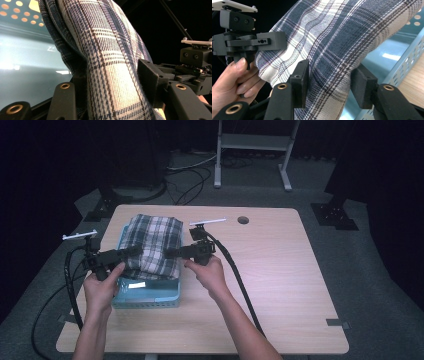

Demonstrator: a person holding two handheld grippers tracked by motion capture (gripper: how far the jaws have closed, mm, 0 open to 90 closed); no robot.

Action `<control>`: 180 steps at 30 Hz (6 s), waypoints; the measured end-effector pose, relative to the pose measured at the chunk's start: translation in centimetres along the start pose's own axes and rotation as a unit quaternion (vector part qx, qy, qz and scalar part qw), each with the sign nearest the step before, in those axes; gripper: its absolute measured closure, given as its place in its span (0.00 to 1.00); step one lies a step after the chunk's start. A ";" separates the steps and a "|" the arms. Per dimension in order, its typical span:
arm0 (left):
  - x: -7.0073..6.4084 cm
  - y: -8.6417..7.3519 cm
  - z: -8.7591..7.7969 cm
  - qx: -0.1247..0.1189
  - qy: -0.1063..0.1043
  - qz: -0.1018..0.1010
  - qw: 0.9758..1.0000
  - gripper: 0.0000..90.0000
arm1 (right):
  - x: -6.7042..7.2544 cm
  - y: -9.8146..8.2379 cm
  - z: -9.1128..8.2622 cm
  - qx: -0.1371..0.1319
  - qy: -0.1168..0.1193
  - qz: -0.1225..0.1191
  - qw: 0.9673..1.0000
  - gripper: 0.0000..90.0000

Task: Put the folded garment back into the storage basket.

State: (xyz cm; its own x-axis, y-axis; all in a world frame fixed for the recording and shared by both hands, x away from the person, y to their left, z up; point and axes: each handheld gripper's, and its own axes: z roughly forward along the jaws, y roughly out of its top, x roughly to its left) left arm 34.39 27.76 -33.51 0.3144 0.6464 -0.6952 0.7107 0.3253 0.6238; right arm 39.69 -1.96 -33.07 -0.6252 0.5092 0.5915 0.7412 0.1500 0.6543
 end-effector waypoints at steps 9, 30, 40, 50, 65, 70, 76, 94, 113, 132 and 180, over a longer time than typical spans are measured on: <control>0.6 0.0 0.1 0.007 0.011 0.001 1.000 0.52 | -0.2 -0.1 0.7 0.004 0.001 0.002 1.000 0.58; 2.1 -0.6 0.0 0.025 0.033 0.004 0.999 0.53 | -0.9 -0.7 2.8 0.026 -0.002 0.001 1.000 0.59; 2.3 -0.7 0.2 0.035 0.051 0.010 0.998 0.53 | -1.3 -1.0 3.5 0.032 0.000 0.010 0.999 0.59; 2.8 -0.8 0.4 0.048 0.061 0.011 0.997 0.53 | -1.7 -1.2 4.0 0.038 0.001 0.013 0.999 0.59; 3.7 -1.0 1.3 0.095 0.094 0.006 0.991 0.47 | -2.4 -1.7 4.9 0.049 -0.010 0.009 0.999 0.59; 3.7 -0.9 1.2 0.101 0.106 0.001 0.989 0.46 | -2.1 -1.8 5.0 0.052 -0.023 -0.004 0.998 0.58; 3.9 -0.9 1.1 0.105 0.111 0.003 0.988 0.43 | -1.7 -1.8 4.8 0.049 -0.039 -0.016 0.998 0.57; 3.3 -0.6 0.7 0.098 0.119 0.004 0.988 0.34 | -0.4 -1.3 3.9 0.030 -0.081 -0.064 0.994 0.53; 0.8 -0.3 -1.4 0.036 0.030 0.006 0.999 0.34 | -0.5 -1.6 1.9 0.000 -0.028 -0.037 0.999 0.43; -2.1 -1.1 -1.0 0.016 -0.010 0.005 1.000 0.23 | -0.8 -2.6 -1.8 -0.037 0.011 -0.040 0.998 0.23; -6.4 -2.7 4.0 -0.006 -0.072 0.002 0.997 0.15 | -5.0 -5.1 -10.0 -0.086 0.012 -0.018 0.996 0.13</control>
State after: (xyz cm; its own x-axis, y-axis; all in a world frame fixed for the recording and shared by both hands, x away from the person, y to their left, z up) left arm 33.00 20.05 -32.16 0.4054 0.5425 -0.7358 0.7014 0.3316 0.6309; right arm 36.59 -13.73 -34.64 -0.6584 0.4853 0.5753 0.6664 0.0206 0.7453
